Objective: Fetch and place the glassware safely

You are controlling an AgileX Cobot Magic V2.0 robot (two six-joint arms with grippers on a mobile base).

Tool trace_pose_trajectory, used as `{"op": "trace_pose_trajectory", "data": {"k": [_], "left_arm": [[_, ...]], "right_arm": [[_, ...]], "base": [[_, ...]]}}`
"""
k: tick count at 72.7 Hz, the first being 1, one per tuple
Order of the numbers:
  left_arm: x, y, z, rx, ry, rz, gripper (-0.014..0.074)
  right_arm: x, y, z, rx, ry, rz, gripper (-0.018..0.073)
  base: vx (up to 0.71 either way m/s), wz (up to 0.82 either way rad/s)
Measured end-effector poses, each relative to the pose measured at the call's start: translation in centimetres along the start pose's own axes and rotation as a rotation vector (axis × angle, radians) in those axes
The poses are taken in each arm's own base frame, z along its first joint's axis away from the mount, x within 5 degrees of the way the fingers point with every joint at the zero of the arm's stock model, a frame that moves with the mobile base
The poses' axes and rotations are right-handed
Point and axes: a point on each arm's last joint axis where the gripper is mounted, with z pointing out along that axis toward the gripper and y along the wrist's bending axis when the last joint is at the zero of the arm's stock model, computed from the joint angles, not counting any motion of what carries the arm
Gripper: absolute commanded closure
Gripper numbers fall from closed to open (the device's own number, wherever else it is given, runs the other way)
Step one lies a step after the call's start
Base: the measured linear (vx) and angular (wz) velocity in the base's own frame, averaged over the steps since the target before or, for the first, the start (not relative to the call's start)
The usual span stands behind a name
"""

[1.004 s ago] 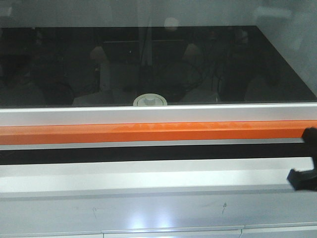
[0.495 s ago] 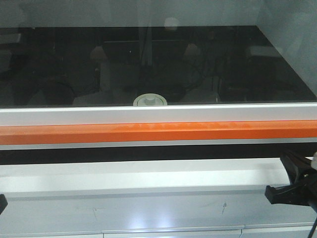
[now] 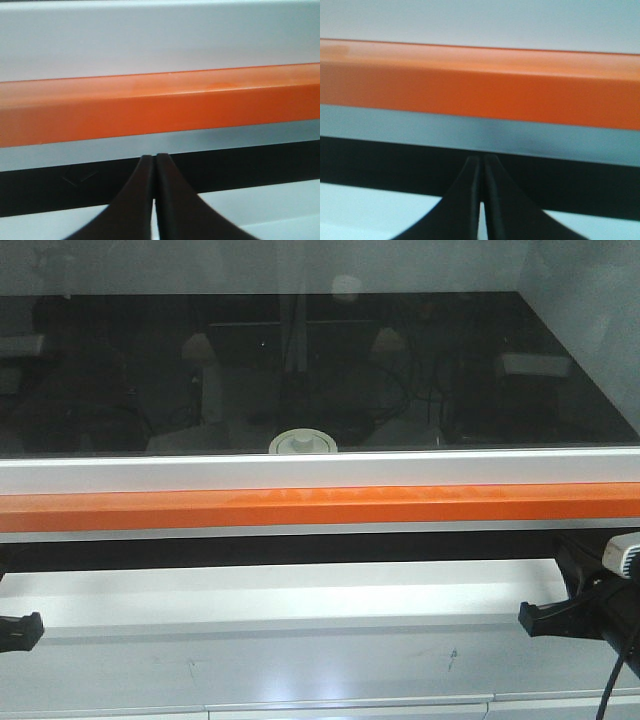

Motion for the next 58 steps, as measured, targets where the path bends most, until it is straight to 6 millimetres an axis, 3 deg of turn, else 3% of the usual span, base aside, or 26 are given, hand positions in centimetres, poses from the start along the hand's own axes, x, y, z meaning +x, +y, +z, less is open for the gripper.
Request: {"op": "trace_pose_trajectory", "data": {"k": [58], "left_arm": [[0.4, 0.0, 3.1, 0.012, -0.07, -0.019, 0.0603]], "right_arm": [[1.2, 0.0, 2.1, 0.0, -0.095, -0.008, 0.056]], "base": [[0.0, 0.0]]}}
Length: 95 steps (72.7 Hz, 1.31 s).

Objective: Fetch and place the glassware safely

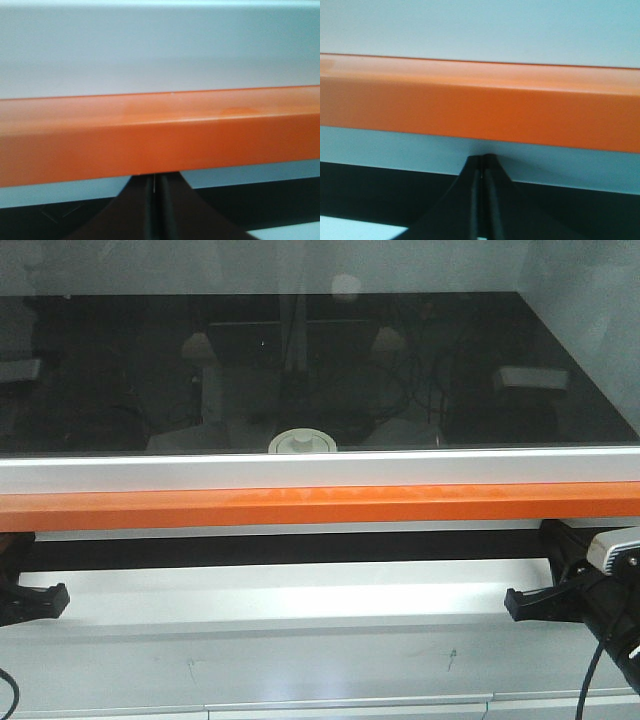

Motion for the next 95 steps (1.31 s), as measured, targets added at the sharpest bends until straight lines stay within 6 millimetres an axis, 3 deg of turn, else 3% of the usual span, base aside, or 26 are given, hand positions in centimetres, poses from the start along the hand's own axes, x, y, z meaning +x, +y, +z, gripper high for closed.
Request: {"op": "trace_pose_trajectory", "data": {"k": [33, 47, 95], "left_arm": [[1.3, 0.1, -0.2, 0.007, -0.042, -0.004, 0.0603], [1.0, 0.0, -0.3, 0.012, -0.083, -0.004, 0.0603], [0.9, 0.0, -0.4, 0.014, -0.107, -0.005, 0.0603]], "right_arm": [[0.2, 0.1, 0.1, -0.008, -0.035, 0.003, 0.056], [-0.6, 0.7, 0.1, -0.074, -0.112, -0.015, 0.056], [-1.0, 0.5, -0.2, -0.057, -0.097, 0.046, 0.056]], "base": [[0.0, 0.0], [0.0, 0.0], [0.0, 0.0]]}}
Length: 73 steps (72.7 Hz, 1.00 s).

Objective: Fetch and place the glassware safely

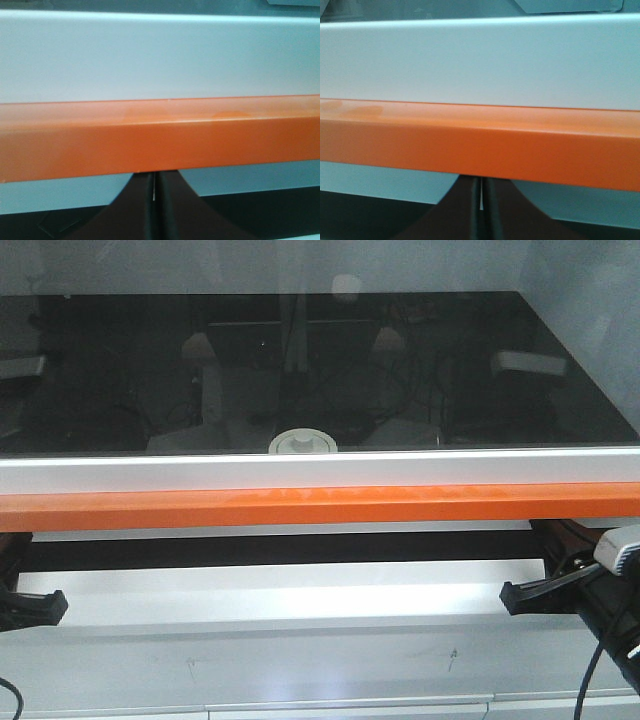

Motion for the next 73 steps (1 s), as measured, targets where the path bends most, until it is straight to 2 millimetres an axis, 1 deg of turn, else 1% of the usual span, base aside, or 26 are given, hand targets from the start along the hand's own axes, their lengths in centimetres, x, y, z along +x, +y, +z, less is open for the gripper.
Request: {"op": "trace_pose_trajectory", "data": {"k": [25, 38, 55, 73], "left_arm": [[-0.4, 0.0, 0.5, -0.003, 0.023, -0.018, 0.0603], [-0.4, -0.2, 0.5, 0.022, 0.018, -0.007, 0.0603], [-0.6, -0.4, 0.6, 0.034, 0.014, -0.01, 0.0603], [-1.8, -0.5, 0.6, 0.027, 0.054, 0.008, 0.0603]], "right_arm": [[-0.3, 0.0, 0.3, -0.003, 0.0, 0.005, 0.056], [-0.4, 0.0, 0.3, -0.004, 0.0, 0.015, 0.056], [-1.0, 0.0, 0.1, -0.001, 0.01, 0.016, 0.056], [-1.7, 0.0, -0.2, 0.007, 0.021, 0.0, 0.056]], "base": [[0.0, 0.0], [0.0, 0.0], [0.0, 0.0], [0.0, 0.0]]}}
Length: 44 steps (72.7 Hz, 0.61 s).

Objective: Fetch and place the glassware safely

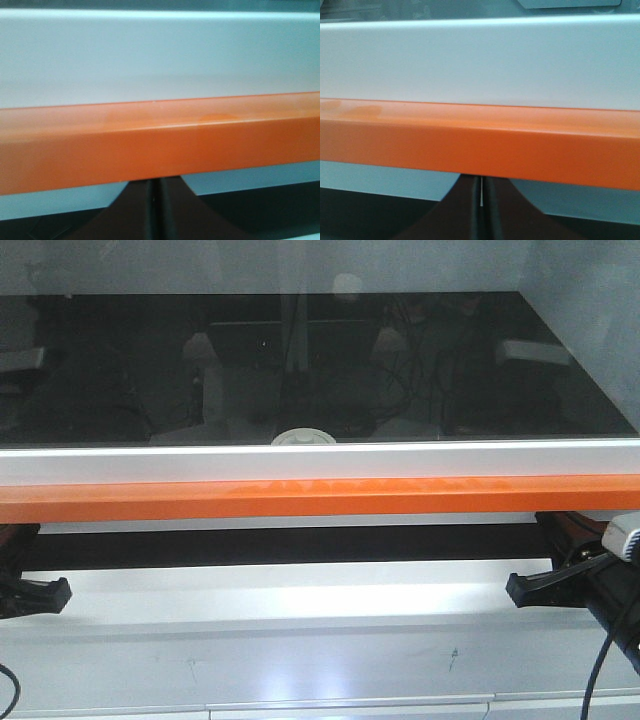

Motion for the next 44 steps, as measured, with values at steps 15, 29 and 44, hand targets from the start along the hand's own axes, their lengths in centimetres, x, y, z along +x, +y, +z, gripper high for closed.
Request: {"op": "trace_pose_trajectory", "data": {"k": [15, 29, 44], "left_arm": [[-1.0, -0.1, -0.2, -0.004, 0.003, 0.009, 0.0603], [-1.4, -0.1, -0.3, -0.003, -0.015, 0.011, 0.0603], [-2.1, -0.2, -0.8, 0.0, -0.055, 0.013, 0.0603]], "right_arm": [[-0.5, 0.0, -0.1, 0.001, -0.024, -0.003, 0.056], [-1.0, 0.1, -0.1, -0.003, -0.042, -0.007, 0.056], [-2.1, 0.1, 0.0, -0.004, -0.046, -0.015, 0.056]], "base": [[0.0, 0.0], [0.0, 0.0], [0.0, 0.0]]}}
